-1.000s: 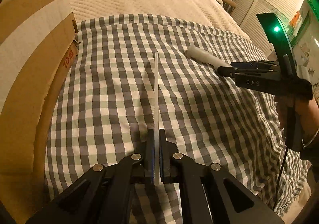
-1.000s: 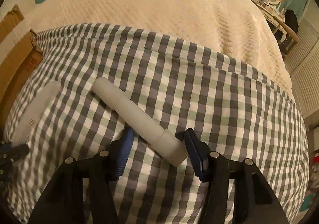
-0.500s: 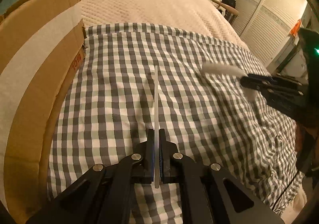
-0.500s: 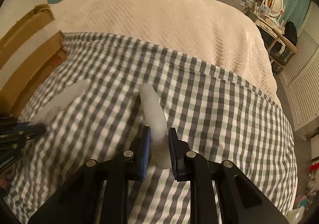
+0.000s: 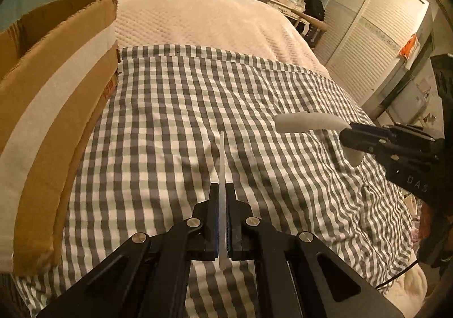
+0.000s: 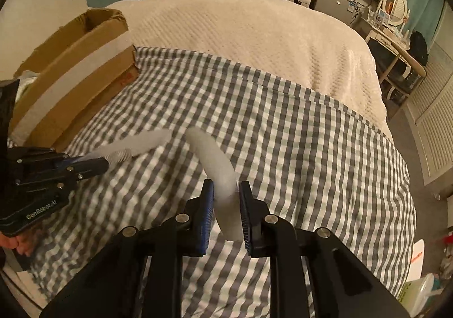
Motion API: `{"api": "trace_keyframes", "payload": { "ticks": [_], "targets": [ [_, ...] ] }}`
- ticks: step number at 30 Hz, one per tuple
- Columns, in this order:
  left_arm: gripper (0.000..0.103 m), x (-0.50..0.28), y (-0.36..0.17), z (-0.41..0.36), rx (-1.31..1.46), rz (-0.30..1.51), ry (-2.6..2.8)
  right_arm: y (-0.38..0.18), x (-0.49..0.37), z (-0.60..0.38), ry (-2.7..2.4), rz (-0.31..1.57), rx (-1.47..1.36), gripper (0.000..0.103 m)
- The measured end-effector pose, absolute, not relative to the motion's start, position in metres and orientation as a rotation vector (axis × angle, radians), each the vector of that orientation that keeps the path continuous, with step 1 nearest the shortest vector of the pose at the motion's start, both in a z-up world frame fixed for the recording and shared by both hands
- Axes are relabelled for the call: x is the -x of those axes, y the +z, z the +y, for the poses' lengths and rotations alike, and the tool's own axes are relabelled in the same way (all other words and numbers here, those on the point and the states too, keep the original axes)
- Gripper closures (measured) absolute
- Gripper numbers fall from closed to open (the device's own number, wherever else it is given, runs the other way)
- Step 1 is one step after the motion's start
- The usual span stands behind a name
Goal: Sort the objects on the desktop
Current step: 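Carry strip and foam tube over the cardboard box and release both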
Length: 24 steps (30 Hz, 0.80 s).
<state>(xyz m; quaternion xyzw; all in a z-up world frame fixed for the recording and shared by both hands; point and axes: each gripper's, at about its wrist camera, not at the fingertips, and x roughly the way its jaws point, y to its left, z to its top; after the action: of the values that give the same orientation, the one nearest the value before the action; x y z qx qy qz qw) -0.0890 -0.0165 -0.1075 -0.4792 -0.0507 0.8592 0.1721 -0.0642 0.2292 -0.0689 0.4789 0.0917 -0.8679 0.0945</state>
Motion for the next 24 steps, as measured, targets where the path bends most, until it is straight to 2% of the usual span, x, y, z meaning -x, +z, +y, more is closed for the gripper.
{"api": "trace_keyframes", "payload": {
  "ticks": [9, 24],
  "targets": [
    [0.099, 0.065, -0.087, -0.031, 1.337, -0.194, 2.453, -0.037, 0.042, 0.216, -2.576, 0.252, -1.365, 0.086],
    [0.099, 0.039, -0.007, -0.067, 1.100, -0.213, 2.550, 0.045, 0.019, 0.159, -2.595, 0.231, -1.190, 0.086]
  ]
}}
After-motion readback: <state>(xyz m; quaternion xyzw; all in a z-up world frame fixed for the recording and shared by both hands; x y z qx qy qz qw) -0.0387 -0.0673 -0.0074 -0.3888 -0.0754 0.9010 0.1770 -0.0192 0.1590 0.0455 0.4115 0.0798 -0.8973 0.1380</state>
